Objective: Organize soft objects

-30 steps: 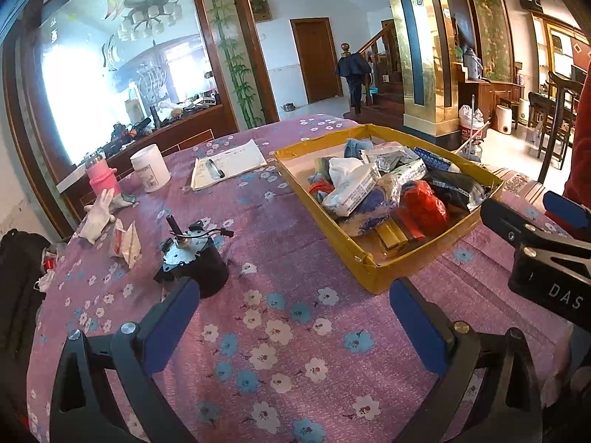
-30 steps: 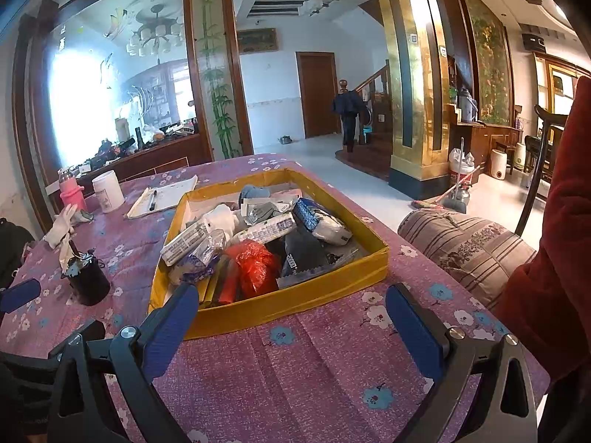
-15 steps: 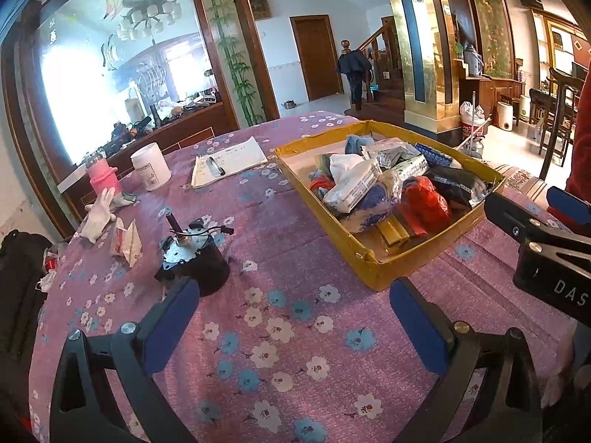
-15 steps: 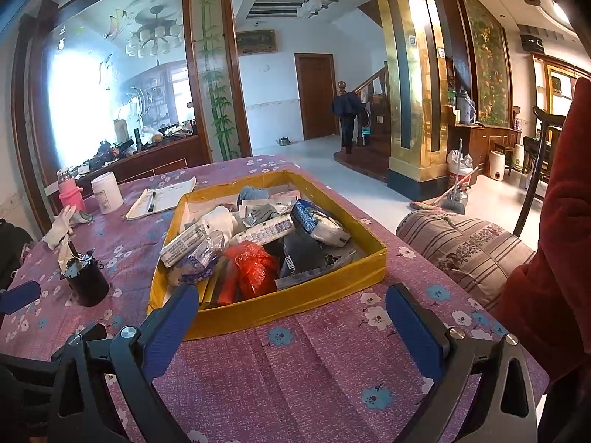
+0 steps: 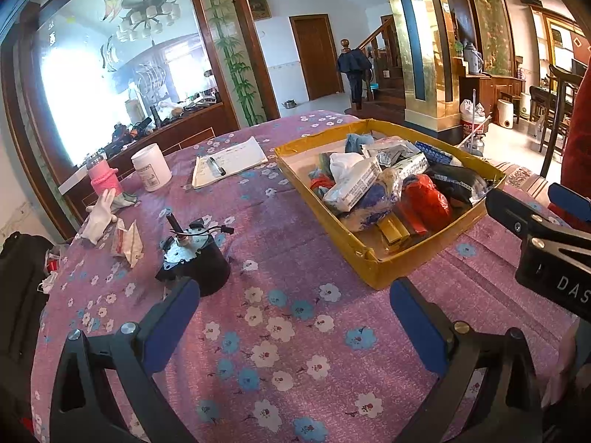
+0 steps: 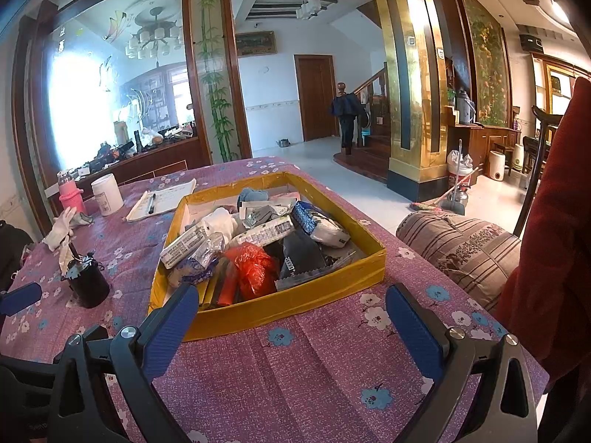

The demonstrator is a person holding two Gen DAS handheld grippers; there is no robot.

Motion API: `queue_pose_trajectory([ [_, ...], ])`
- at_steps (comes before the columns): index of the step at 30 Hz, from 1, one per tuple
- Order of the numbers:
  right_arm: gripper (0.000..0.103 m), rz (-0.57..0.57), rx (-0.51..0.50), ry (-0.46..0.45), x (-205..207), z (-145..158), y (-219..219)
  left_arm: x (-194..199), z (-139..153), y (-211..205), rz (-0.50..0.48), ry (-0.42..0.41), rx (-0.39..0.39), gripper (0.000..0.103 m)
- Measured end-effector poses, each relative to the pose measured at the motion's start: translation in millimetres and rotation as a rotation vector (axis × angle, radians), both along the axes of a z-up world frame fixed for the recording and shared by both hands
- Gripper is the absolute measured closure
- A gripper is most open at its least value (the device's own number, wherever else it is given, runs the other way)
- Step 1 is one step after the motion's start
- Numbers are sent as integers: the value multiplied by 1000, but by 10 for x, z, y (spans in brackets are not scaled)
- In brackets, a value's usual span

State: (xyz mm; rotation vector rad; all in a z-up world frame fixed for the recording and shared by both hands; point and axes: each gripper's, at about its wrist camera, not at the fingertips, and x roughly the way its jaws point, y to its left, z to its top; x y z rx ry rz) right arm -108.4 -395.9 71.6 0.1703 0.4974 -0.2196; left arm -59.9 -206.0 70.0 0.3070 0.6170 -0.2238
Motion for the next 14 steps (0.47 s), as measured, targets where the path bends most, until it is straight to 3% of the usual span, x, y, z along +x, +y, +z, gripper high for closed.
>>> queue_pose_trajectory([
  [14, 1, -3, 0, 0, -1, 12, -2, -53, 19, 27, 15, -21, 20, 0],
])
